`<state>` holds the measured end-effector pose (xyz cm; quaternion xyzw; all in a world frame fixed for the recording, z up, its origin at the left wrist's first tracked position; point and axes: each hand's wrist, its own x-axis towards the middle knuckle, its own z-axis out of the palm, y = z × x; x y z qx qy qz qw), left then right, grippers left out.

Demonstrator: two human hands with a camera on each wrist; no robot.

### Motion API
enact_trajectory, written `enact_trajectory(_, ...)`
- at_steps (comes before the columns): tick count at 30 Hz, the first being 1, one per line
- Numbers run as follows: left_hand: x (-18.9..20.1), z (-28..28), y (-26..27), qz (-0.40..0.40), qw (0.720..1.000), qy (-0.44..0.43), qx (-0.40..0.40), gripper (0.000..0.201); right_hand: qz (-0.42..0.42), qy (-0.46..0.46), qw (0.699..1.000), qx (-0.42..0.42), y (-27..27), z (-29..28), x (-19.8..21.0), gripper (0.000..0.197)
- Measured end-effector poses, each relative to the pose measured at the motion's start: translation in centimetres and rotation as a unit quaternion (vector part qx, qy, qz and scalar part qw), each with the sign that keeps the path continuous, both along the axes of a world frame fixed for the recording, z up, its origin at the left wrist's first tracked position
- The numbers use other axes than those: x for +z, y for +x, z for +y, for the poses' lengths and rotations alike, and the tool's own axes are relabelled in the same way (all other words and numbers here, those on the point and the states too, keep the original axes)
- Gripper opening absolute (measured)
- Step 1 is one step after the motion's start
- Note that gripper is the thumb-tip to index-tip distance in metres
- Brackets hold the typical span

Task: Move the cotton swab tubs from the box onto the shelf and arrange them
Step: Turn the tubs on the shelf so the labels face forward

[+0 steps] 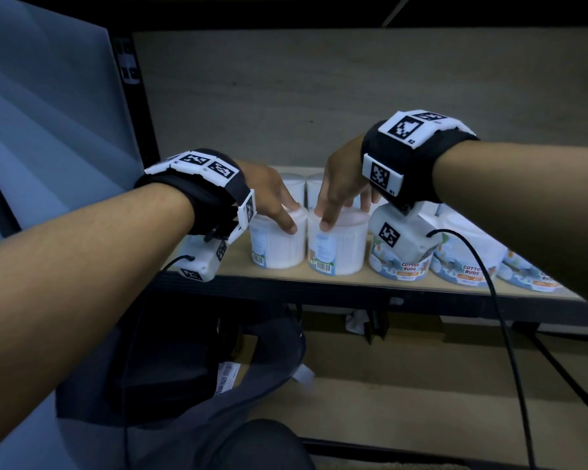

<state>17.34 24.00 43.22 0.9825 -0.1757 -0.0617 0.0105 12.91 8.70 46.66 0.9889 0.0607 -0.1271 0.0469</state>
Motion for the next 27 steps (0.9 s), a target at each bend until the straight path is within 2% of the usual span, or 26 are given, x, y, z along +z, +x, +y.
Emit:
enact_trajectory(3, 0.0, 0.3, -0.2, 0.011, 1.000, -0.003, -0.004, 0.064, 0.010, 0.026, 1.000, -0.008, -0.4, -0.2, 0.1, 0.056)
enact_trajectory(5, 0.2, 0.4, -0.2, 0.013, 1.000, -0.008, -0.008, 0.065, 0.008, 0.040, 0.999, -0.018, -0.4, -0.1, 0.2, 0.060)
enact_trajectory(7, 0.4, 0.5, -0.2, 0.012, 1.000, 0.008, -0.012, 0.071, 0.001, 0.059, 0.998, -0.030, -0.4, 0.0, 0.4, 0.067)
enact_trajectory(10, 0.8, 0.8, 0.0, 0.025, 0.999, 0.020, -0.015, 0.085, -0.030, 0.082, 0.996, -0.034, -0.8, 0.3, 1.0, 0.067)
enact_trajectory(12, 1.1, 1.0, 0.1, 0.031, 0.999, 0.028, -0.019, 0.087, -0.032, 0.073, 0.996, -0.034, -1.1, 0.4, 1.1, 0.067)
enact_trajectory(20, 1.1, 0.6, 0.2, 0.063, 0.997, 0.040, -0.033, 0.069, -0.034, 0.017, 0.998, -0.042, -1.4, 0.9, 0.3, 0.060)
enact_trajectory(27, 1.5, 0.5, 0.3, 0.086, 0.996, -0.015, -0.032, 0.058, -0.034, -0.006, 0.999, -0.030, -0.3, 0.8, 0.2, 0.055)
